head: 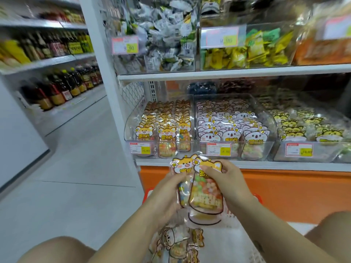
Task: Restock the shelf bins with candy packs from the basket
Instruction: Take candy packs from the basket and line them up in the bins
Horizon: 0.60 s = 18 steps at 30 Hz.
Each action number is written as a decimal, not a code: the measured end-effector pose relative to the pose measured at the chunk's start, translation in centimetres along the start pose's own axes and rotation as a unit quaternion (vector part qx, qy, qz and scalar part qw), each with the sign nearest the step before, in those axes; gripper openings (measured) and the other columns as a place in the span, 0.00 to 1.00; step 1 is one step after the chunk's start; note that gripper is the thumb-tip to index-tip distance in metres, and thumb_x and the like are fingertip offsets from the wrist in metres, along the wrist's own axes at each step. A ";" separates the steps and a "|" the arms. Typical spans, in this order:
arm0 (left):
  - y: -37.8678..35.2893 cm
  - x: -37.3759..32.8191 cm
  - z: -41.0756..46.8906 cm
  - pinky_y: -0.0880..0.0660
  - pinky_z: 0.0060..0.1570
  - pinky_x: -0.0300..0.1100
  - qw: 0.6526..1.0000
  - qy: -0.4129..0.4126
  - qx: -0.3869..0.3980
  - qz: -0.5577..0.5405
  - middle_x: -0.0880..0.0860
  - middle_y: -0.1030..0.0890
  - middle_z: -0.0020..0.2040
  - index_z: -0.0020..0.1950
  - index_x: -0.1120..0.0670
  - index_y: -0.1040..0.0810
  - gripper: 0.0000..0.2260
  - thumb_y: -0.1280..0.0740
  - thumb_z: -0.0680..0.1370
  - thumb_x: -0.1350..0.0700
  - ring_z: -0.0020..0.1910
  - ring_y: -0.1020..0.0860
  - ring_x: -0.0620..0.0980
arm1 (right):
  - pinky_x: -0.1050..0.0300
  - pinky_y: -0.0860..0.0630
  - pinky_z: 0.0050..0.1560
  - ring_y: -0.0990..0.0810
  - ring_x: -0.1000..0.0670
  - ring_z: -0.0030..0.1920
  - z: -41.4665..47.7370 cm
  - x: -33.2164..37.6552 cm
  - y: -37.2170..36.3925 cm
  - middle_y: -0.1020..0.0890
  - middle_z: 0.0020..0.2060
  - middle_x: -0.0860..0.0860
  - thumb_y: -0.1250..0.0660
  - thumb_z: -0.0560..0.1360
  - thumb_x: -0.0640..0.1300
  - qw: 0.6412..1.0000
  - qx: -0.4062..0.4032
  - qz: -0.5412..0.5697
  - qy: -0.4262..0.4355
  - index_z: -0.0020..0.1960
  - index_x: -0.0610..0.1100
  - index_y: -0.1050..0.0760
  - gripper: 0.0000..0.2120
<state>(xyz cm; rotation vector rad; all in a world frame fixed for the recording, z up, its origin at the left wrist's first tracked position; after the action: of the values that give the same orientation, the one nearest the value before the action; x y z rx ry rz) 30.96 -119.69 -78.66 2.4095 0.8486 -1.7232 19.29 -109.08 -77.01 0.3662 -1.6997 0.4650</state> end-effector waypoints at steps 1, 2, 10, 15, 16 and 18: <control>0.0 0.4 0.1 0.19 0.35 0.45 0.999 0.010 -0.002 0.046 0.52 0.20 0.65 0.71 0.46 0.34 0.25 0.29 0.78 0.45 0.56 0.17 0.53 | 0.58 0.28 0.27 0.24 0.46 0.29 0.0 -0.1 -0.1 0.18 0.31 0.46 0.23 0.71 0.44 1.000 -0.009 0.002 -0.001 0.49 0.42 0.20 0.10; 0.2 0.9 0.2 0.18 0.40 0.46 0.994 0.016 -0.008 0.105 0.49 0.22 0.68 0.74 0.41 0.39 0.37 0.24 0.71 0.38 0.59 0.19 0.51 | 0.57 0.28 0.28 0.24 0.46 0.30 -0.1 -0.1 -0.3 0.19 0.31 0.46 0.23 0.71 0.44 1.000 -0.016 0.009 -0.001 0.49 0.42 0.20 0.11; 2.9 -6.2 0.9 0.22 0.62 0.58 0.973 -0.188 -0.054 0.125 0.49 0.15 0.57 0.68 0.49 0.32 0.31 0.21 0.70 0.61 0.57 0.17 0.51 | 0.53 0.19 0.53 0.16 0.47 0.53 1.2 4.6 -5.2 0.17 0.56 0.43 0.22 0.69 0.37 0.992 0.113 0.040 0.022 0.67 0.46 0.31 0.31; 4.4 -15.1 3.9 0.23 0.63 0.56 0.938 -0.284 -0.070 0.188 0.47 0.18 0.60 0.68 0.49 0.35 0.33 0.21 0.69 0.57 0.60 0.19 0.47 | 0.54 0.19 0.55 0.16 0.49 0.53 3.9 13.1 -8.2 0.15 0.52 0.47 0.29 0.73 0.30 0.970 0.149 -0.091 0.170 0.57 0.42 0.28 0.16; 4.6 -16.6 4.9 0.23 0.63 0.56 0.935 -0.289 -0.070 0.193 0.48 0.18 0.61 0.68 0.49 0.35 0.34 0.21 0.68 0.58 0.60 0.19 0.47 | 0.55 0.19 0.54 0.16 0.53 0.51 4.8 14.4 -8.6 0.16 0.50 0.50 0.28 0.73 0.32 0.961 0.133 -0.129 0.207 0.56 0.43 0.28 0.16; 5.1 -18.7 7.3 0.24 0.64 0.57 0.934 -0.291 -0.067 0.197 0.49 0.18 0.61 0.68 0.50 0.34 0.35 0.21 0.66 0.57 0.61 0.19 0.48 | 0.62 0.21 0.49 0.18 0.60 0.46 6.5 16.1 -9.6 0.17 0.47 0.56 0.27 0.73 0.34 0.940 0.104 -0.192 0.261 0.55 0.45 0.29 0.16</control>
<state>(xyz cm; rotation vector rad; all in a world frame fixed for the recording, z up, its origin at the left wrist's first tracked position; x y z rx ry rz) 22.84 -134.01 -66.07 1.6684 0.3551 -1.9531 15.54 -120.41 -61.17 0.6520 -1.0330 0.4057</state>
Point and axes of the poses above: each hand's wrist, its own z-axis towards the middle knuckle, its own y-axis out of the back of the hand, x = y × z, the point moved 9 cm from there along z, towards the middle knuckle
